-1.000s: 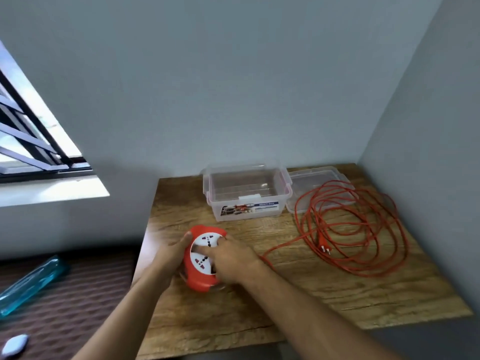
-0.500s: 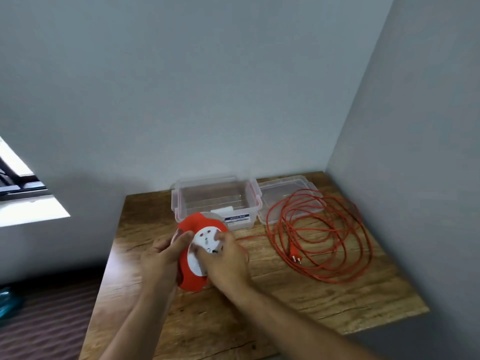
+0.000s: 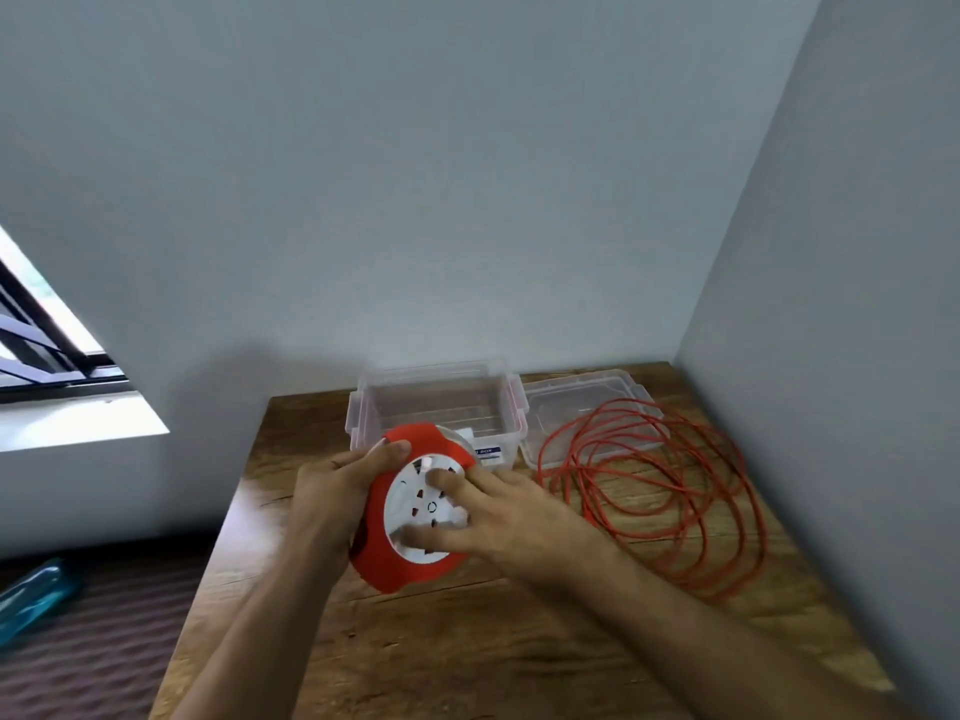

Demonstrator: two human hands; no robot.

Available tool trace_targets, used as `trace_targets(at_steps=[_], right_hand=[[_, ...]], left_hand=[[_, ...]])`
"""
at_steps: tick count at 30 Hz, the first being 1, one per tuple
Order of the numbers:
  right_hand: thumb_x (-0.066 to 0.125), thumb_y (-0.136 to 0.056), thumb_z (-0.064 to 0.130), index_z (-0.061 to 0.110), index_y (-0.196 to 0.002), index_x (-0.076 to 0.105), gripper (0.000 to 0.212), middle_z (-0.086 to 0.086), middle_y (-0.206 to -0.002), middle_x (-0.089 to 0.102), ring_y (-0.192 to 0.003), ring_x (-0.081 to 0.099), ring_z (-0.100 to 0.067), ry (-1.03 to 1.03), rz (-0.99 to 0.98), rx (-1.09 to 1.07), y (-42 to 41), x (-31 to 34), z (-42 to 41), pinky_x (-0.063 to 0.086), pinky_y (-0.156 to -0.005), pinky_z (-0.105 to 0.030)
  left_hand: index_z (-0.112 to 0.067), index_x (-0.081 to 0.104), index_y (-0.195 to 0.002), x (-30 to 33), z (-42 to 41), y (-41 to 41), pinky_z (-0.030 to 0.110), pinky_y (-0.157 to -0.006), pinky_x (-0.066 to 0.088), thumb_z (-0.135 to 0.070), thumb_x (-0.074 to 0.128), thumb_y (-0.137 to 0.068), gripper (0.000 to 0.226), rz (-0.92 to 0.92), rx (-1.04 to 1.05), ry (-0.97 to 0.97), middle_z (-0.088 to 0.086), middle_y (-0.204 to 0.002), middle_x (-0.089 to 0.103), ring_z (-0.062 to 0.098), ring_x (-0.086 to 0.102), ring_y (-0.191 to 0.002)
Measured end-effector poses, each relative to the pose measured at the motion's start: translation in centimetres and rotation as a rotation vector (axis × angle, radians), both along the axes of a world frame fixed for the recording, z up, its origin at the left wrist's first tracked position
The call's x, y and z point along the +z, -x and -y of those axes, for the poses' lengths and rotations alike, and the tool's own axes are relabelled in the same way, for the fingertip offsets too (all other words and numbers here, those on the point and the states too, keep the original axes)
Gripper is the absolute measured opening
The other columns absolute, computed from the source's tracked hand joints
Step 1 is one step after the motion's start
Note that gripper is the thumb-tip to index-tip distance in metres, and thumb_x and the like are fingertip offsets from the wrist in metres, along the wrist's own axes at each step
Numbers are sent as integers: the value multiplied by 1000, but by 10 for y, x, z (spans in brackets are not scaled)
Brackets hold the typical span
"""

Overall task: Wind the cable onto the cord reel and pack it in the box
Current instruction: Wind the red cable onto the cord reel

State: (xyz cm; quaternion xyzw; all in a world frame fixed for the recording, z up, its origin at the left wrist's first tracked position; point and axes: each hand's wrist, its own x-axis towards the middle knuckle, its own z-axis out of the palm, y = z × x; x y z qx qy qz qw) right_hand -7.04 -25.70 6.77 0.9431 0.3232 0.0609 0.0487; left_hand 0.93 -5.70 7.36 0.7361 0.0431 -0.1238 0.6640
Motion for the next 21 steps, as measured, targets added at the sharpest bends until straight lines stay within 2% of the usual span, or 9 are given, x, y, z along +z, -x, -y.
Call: trace_targets(at_steps=[2,6,10,13,15,16,18,20,21], right_hand=[[73,-89,37,42,-151,28,77,-20,-151,36,-129,43,-35,54,111,64,-9,4,5,46,-98,-47],[79,-83,40,40,-145,39,74,-17,-129,54,-115,54,-33,17,219,85,-15,-2,6,48,-92,-47],[71,-86,46,39,-141,40,64,-15,-118,60,-105,61,-31,-70,257,-86,-11,-12,4,50,-87,-44],[59,-84,58,45,-141,33,64,-6,-115,67,-96,68,-31,-479,123,-455,-7,-12,-11,53,-77,-39],[63,-78,61,47,-134,35,64,0,-115,66,-92,70,-26,-875,10,-722,-1,-10,-28,53,-62,-24],[68,-78,59,45,-130,37,62,1,-118,65,-92,70,-24,-1115,-130,-832,0,-9,-35,55,-58,-20],[71,-84,55,36,-123,41,53,-6,-118,68,-83,73,-22,-1646,-567,-1023,-3,-1,-44,61,-56,-29],[64,-93,50,20,-120,49,42,-9,-92,76,-63,72,-17,-1909,-959,-1056,-5,7,-37,57,-49,-29],[59,-98,43,17,-121,52,36,-8,-83,77,-58,71,-16,-1917,-1024,-1024,-4,7,-33,54,-47,-26]], left_hand=[[-19,82,-88,6,4,-4,36,-55,63,-41,85,-77,24,8,-71,-82,-1,-77,84,23,81,-64],[-18,82,-84,15,13,-8,42,-65,65,-39,86,-77,22,58,-147,-170,1,-77,84,25,81,-65],[-23,86,-79,19,20,-4,42,-63,66,-44,85,-67,25,83,-140,-71,5,-79,84,27,82,-68],[-33,85,-75,18,28,3,27,-49,61,-47,84,-60,21,114,-86,41,1,-77,84,22,81,-66],[-35,85,-71,14,36,7,19,-46,57,-40,87,-63,9,135,-23,80,-5,-77,83,14,80,-65],[-38,84,-70,13,40,11,17,-46,57,-35,88,-68,5,156,-4,75,-8,-79,83,10,79,-67],[-45,82,-68,7,46,17,15,-48,56,-30,87,-76,18,215,-9,39,-16,-82,81,5,79,-69],[-45,82,-67,4,47,20,17,-47,57,-26,86,-78,22,221,22,36,-15,-77,82,8,79,-65],[-42,83,-66,2,46,19,18,-46,57,-24,86,-78,22,205,52,62,-11,-74,82,11,79,-62]])
